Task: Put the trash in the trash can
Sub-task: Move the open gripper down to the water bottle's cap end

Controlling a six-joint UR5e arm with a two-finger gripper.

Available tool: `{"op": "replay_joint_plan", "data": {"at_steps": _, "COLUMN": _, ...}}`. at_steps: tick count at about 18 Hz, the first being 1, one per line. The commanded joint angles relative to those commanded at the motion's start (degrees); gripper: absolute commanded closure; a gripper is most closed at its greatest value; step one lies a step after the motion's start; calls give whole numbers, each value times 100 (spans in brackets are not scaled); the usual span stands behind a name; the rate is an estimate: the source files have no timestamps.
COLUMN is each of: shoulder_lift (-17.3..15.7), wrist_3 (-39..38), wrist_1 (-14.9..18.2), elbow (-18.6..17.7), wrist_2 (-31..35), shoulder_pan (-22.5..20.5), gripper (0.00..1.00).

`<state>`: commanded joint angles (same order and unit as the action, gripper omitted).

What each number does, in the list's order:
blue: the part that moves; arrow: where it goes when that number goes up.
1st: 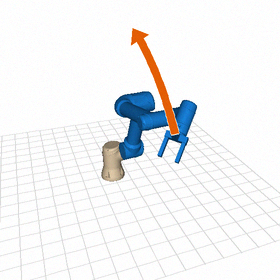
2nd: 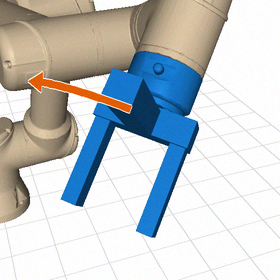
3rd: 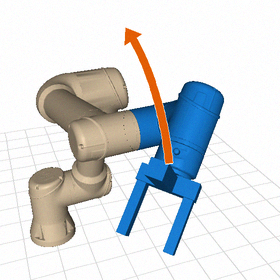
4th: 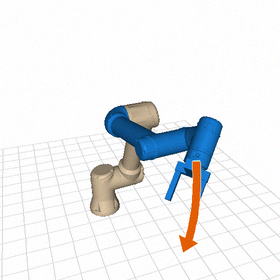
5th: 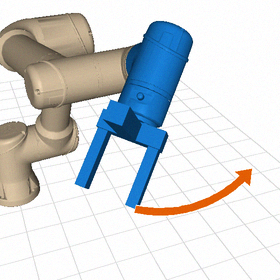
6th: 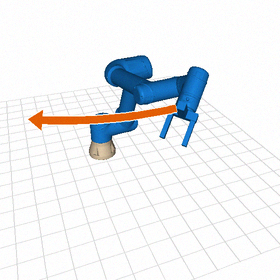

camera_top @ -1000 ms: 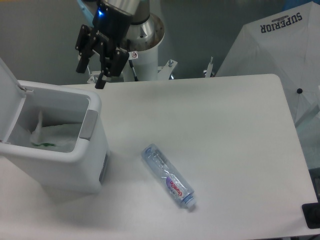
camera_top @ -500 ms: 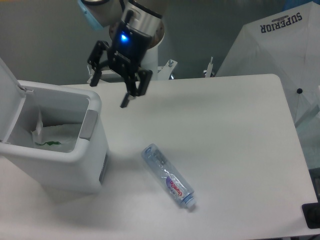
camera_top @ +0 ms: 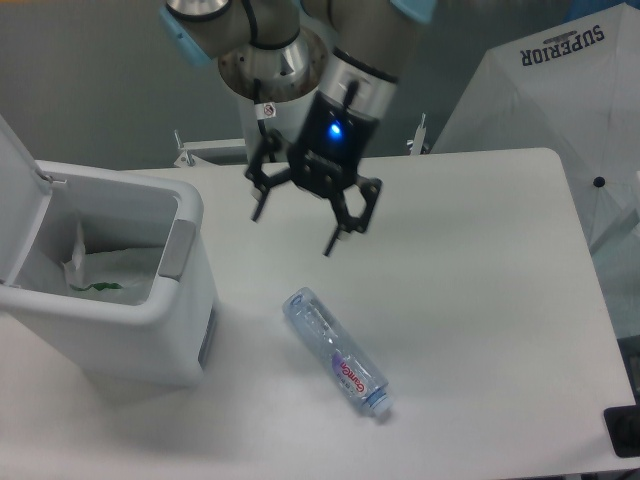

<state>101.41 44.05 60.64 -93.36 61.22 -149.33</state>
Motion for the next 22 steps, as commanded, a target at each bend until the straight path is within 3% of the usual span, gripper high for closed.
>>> {"op": "replay_joint_plan", "data": {"at_steps": 3, "shoulder_lift": 589, "wrist_3": -694, "wrist_1": 18, "elbow": 528, "wrist_2": 468, "shoulder_pan": 18, "gripper": 0}}
{"op": "replay_joint_plan", "data": {"at_steps": 9, "shoulder_lift": 1178, "wrist_3": -1836, "wrist_1": 9, "elbow": 748, "wrist_2": 1426, "shoulder_pan": 185, "gripper": 0}}
{"op": "replay_joint_plan", "data": {"at_steps": 12, "shoulder_lift": 1670, "wrist_3": -2304, "wrist_1": 61, "elbow": 1187, "wrist_2": 2102, "shoulder_pan": 421, "gripper": 0}}
{"op": "replay_joint_plan", "data": {"at_steps": 15, "shoulder_lift": 2049, "wrist_3": -2936, "wrist_1": 62, "elbow": 1548, "wrist_2": 2349, "shoulder_pan": 536, "gripper": 0}}
{"op": "replay_joint_plan", "data": {"at_steps": 18, "shoulder_lift": 2339, "wrist_3": -3410, "wrist_1": 70, "elbow": 1812, "wrist_2": 2674, "shoulder_pan": 685, "gripper": 0}}
{"op": "replay_joint_plan", "data": {"at_steps": 22, "shoulder_lift": 2515, "wrist_3": -3648, "wrist_1": 70, "elbow": 1848, "wrist_2": 2886, "shoulder_pan": 817, "gripper": 0}}
